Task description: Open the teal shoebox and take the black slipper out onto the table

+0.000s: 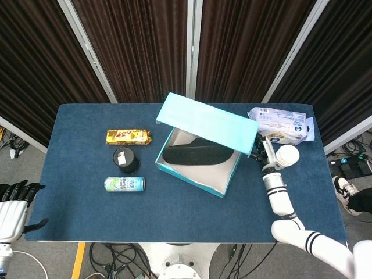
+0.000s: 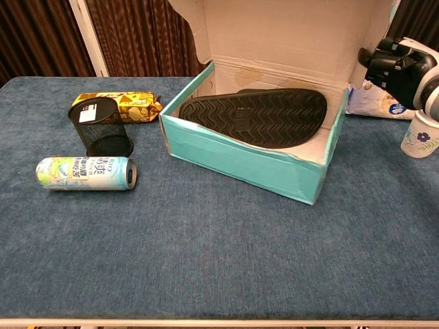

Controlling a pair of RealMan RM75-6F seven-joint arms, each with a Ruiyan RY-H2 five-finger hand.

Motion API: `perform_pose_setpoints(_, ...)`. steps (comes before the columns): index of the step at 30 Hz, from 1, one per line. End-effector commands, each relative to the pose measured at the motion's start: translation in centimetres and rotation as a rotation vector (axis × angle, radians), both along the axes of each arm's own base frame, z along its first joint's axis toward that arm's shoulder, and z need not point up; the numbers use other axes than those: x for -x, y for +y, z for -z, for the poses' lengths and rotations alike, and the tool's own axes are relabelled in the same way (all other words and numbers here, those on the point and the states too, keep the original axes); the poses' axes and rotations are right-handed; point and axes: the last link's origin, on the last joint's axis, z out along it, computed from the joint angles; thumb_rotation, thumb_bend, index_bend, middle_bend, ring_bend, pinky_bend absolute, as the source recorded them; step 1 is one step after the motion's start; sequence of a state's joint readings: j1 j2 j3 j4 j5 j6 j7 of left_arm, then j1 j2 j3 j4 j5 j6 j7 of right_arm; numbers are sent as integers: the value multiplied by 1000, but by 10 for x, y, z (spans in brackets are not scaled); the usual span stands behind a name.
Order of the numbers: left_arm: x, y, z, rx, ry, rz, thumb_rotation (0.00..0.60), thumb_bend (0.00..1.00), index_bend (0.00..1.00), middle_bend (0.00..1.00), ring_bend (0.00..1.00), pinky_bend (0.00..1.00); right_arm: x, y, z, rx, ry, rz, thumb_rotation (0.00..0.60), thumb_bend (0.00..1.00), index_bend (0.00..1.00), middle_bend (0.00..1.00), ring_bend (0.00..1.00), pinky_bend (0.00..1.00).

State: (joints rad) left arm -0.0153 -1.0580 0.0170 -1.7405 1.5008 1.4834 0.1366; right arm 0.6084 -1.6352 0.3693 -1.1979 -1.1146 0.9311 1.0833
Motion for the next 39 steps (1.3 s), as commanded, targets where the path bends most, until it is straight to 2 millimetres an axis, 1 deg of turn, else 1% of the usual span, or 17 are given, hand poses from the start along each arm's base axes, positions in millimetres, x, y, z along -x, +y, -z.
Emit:
perform_pose_setpoints(1,0,0,0,0,-1,0,600,0,228,196,97,117,-9,-14,-4,-11,-42,51,600,497,412,344,158,23)
perform_pose_setpoints(2,0,0,0,1,-2,0,600,0,228,196,97,117,-10,-17,-5,-7,-31,54,600,477,376,326,139,15)
perform_pose_setpoints(4,0,0,0,3,-1,0,600,0,228,196,97,117,-13,-24,-9,12,-26,70,600,416,233,237,65,0)
perform_pose_setpoints(6,0,1,0,3,-2,1,600,0,228,196,97,117,-16,-31,-13,23,-5,85,600,398,134,173,20,0)
perform_pose_setpoints(8,0,1,0,5,-4,2,600,0,228,196,97,117,-17,-39,-18,34,32,98,600,353,43,110,0,0)
perform_pose_setpoints(9,0,1,1,7,-6,2,600,0,228,196,97,117,-18,-43,-19,37,41,107,600,326,14,81,0,0)
perform_pose_setpoints(11,0,2,1,11,-8,1,600,0,228,196,97,117,-19,-49,-23,43,34,133,600,300,0,33,0,0)
perform_pose_setpoints(13,0,2,1,12,-6,1,600,0,228,196,97,117,-20,-54,-27,57,63,142,600,291,0,4,0,0)
perform_pose_setpoints(17,1,2,0,11,-6,-1,600,0,228,196,97,117,-19,-62,-41,127,86,180,600,284,0,0,0,0)
perform_pose_setpoints(22,1,4,1,13,-8,2,600,0,228,196,97,117,-15,-62,-67,280,188,187,600,284,0,0,0,0)
perform_pose_setpoints(24,1,4,1,14,-10,3,600,0,228,196,97,117,-15,-56,-76,354,269,150,600,284,0,0,0,0)
perform_pose_setpoints(26,1,5,1,15,-11,5,600,0,228,196,97,117,-17,-48,-84,422,372,77,600,284,0,0,0,0)
perform_pose_setpoints(28,0,5,1,13,-13,9,600,0,228,196,97,117,-18,-38,-88,458,471,0,600,284,0,0,0,0)
perform_pose_setpoints(31,0,6,1,8,-16,16,600,0,228,196,97,117,-18,-18,-90,491,636,-128,600,272,0,0,0,0)
perform_pose_setpoints(33,0,7,1,7,-17,17,600,0,228,196,97,117,-18,-5,-91,475,739,-215,600,239,0,0,0,0)
perform_pose_setpoints(37,-1,9,2,10,-21,24,600,0,228,196,97,117,-26,16,-83,332,916,-390,600,155,0,0,0,0)
perform_pose_setpoints(39,-1,10,3,9,-23,30,600,0,228,196,97,117,-34,23,-77,251,1007,-479,600,106,0,28,0,0)
